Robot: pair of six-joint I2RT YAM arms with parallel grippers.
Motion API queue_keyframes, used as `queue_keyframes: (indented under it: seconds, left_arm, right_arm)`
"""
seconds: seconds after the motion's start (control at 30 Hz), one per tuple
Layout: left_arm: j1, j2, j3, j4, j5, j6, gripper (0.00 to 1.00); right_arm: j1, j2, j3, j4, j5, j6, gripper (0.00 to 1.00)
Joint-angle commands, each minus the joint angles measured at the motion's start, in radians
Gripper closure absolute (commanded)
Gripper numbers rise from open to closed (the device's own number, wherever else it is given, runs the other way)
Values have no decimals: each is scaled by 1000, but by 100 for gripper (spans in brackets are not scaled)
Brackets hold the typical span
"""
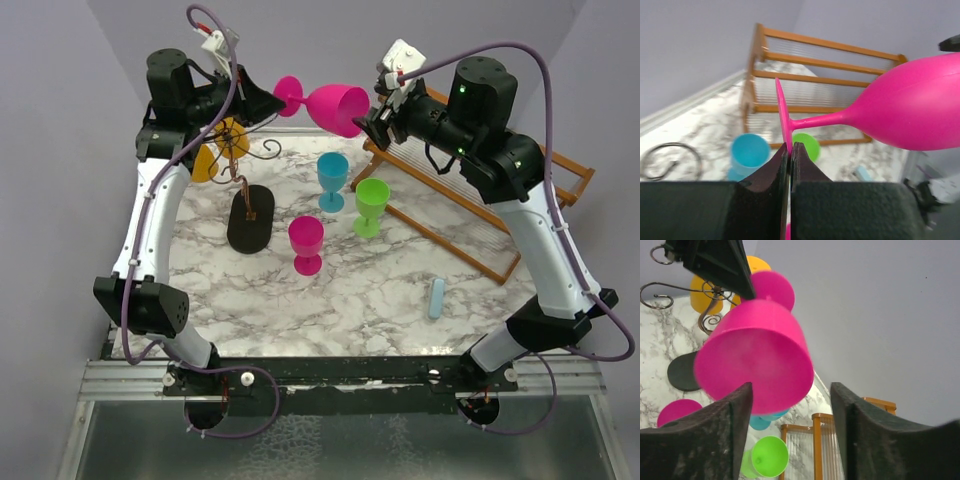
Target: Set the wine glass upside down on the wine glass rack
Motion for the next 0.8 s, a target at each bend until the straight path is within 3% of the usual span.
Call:
queue_keyframes:
  seconds: [0.0,0.13,0.5,0.77]
  left_arm:
    - [25,-12,129,-191,-266,245,100]
    - [25,-14,209,-257,-478,361,100]
    - [8,21,324,-245,-831,546,100]
    - [-38,71,357,-142,-1125,863,100]
  right_arm:
    - [1,-33,-4,7,65,-26,30]
    - [1,-47,-22,12,114,-45,21]
    - [-9,-56,-105,14,154,-71,20]
    - [-19,-44,-234,1,-56,-41,20]
